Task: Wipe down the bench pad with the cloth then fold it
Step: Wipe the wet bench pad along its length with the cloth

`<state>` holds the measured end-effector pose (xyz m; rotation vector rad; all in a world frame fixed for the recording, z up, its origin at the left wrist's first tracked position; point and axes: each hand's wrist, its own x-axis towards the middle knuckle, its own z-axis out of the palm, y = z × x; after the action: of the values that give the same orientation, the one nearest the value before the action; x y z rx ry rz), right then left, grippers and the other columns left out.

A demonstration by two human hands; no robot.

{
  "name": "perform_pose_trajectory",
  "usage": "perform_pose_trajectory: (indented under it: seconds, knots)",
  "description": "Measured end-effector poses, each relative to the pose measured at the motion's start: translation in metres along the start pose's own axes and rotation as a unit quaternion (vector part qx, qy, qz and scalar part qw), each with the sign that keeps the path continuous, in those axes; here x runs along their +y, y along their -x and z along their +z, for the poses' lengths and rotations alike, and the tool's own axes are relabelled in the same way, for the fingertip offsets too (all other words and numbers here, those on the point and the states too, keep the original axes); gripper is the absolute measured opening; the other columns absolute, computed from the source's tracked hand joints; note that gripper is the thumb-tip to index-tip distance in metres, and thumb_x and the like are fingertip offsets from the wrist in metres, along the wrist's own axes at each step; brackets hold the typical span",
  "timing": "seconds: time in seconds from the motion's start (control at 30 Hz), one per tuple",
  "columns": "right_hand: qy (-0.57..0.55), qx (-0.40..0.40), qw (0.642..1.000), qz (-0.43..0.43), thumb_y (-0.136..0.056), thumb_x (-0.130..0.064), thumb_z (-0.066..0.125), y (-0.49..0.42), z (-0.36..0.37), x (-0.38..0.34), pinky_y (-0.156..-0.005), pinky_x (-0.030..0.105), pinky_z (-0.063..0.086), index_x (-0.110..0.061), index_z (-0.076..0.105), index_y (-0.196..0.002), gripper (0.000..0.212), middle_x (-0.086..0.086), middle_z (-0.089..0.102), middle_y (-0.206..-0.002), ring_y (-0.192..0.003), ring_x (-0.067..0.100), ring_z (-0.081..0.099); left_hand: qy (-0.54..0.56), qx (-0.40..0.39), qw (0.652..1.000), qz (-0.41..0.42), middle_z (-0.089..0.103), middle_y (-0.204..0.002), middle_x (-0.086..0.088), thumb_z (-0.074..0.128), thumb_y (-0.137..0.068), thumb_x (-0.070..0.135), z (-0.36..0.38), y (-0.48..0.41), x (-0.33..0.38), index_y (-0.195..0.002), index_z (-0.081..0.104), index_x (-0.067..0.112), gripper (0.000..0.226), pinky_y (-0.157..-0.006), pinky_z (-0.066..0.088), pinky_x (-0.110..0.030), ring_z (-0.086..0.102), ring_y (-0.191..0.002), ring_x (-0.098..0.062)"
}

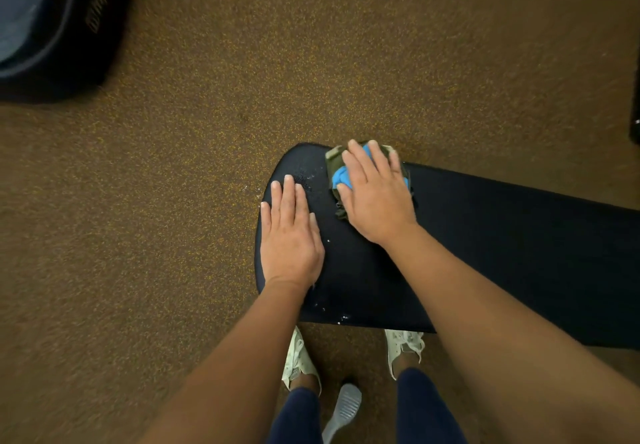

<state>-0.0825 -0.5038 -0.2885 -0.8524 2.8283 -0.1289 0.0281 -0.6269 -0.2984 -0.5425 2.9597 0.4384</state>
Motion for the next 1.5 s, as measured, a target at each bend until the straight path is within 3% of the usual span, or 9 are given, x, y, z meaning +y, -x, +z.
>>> perform_pose_trajectory:
  seconds: [0.13,0.3,0.47,0.6,0.8,1.07,1.2,1.3,1.5]
  knots:
    - [-0.021,-0.011,0.996,0.087,-0.097,-0.037,0.034,-0.011,-0.004,-0.008,-0.115,0.054,0.008,-0.008,0.034,-0.144,0.055,0.008,0.031,-0.153,-0.142,0.033,0.021,-0.002,0.008,1.000,-0.028,0.012,-0.160,-0.009,0.014,-0.098,0.031,0.001,-0.002,0.007,-0.150,0.022,0.005,0.059,-0.118,-0.001,-0.040,0.002,-0.148,-0.025]
    - [0.002,-0.056,0.994,-0.090,-0.096,-0.041,0.027,-0.016,-0.008,0.007,-0.113,0.050,0.023,-0.010,0.032,-0.146,0.059,0.006,0.031,-0.153,-0.135,0.033,0.033,-0.004,0.018,0.997,-0.069,0.015,-0.159,-0.010,0.018,-0.098,0.031,0.004,-0.004,0.015,-0.148,0.026,0.004,0.058,-0.118,0.004,-0.043,0.006,-0.147,-0.028]
    - [0.021,-0.018,1.000,-0.005,-0.095,-0.039,0.039,0.012,-0.012,0.061,-0.101,0.045,0.034,-0.011,0.044,-0.136,0.050,0.008,0.049,-0.136,-0.113,0.030,0.047,-0.012,0.009,0.996,-0.084,0.010,-0.160,-0.009,0.012,-0.098,0.033,0.004,-0.004,0.018,-0.151,0.019,0.006,0.059,-0.119,0.003,-0.044,0.000,-0.148,-0.026]
    - [0.024,-0.034,0.998,0.045,-0.098,-0.040,0.033,-0.023,-0.016,0.031,-0.088,0.045,0.039,-0.009,0.050,-0.125,0.045,0.012,0.058,-0.117,-0.105,0.033,0.051,-0.014,0.010,0.996,-0.087,0.011,-0.160,-0.008,0.011,-0.098,0.033,0.003,-0.005,0.019,-0.150,0.020,0.006,0.059,-0.118,0.002,-0.043,0.001,-0.148,-0.025]
    - [-0.005,-0.054,0.997,-0.062,-0.099,-0.044,0.031,-0.049,-0.017,0.011,-0.079,0.043,0.044,-0.007,0.050,-0.121,0.046,0.013,0.059,-0.111,-0.099,0.032,0.056,0.011,0.018,0.995,-0.093,0.010,-0.160,-0.006,0.012,-0.098,0.033,0.003,-0.005,0.018,-0.151,0.020,0.008,0.059,-0.119,-0.001,-0.041,0.001,-0.148,-0.022]
    - [0.011,-0.047,0.998,0.029,-0.100,-0.044,0.026,-0.049,-0.018,0.017,-0.079,0.041,0.042,-0.006,0.053,-0.112,0.048,0.014,0.061,-0.108,-0.097,0.032,0.058,0.032,0.043,0.989,-0.140,0.012,-0.160,-0.008,0.015,-0.099,0.032,0.004,-0.007,0.021,-0.150,0.022,0.005,0.058,-0.119,0.002,-0.042,0.002,-0.148,-0.024]
    - [-0.040,-0.048,0.997,-0.049,-0.097,-0.041,0.035,-0.072,-0.012,-0.021,-0.076,0.045,0.044,-0.003,0.056,-0.108,0.045,0.019,0.062,-0.105,-0.094,0.037,0.059,0.033,0.057,0.988,-0.138,0.017,-0.159,-0.011,0.019,-0.099,0.030,0.006,-0.007,0.020,-0.148,0.027,0.003,0.057,-0.118,0.006,-0.044,0.009,-0.147,-0.028]
    - [-0.037,-0.047,0.994,-0.094,-0.097,-0.044,0.039,-0.065,-0.012,-0.003,-0.075,0.043,0.046,-0.004,0.055,-0.112,0.045,0.017,0.061,-0.104,-0.093,0.036,0.059,0.029,0.058,0.988,-0.140,0.020,-0.158,-0.012,0.021,-0.098,0.029,0.007,-0.006,0.019,-0.147,0.029,0.002,0.056,-0.118,0.009,-0.045,0.012,-0.147,-0.030]
    - [0.014,-0.036,0.999,-0.012,-0.099,-0.046,0.028,-0.054,-0.014,0.018,-0.074,0.040,0.044,-0.006,0.053,-0.106,0.047,0.012,0.062,-0.102,-0.091,0.031,0.060,0.011,0.053,0.986,-0.158,0.018,-0.159,-0.010,0.019,-0.099,0.031,0.009,-0.007,0.019,-0.148,0.027,0.004,0.057,-0.118,0.010,-0.049,0.010,-0.147,-0.028]
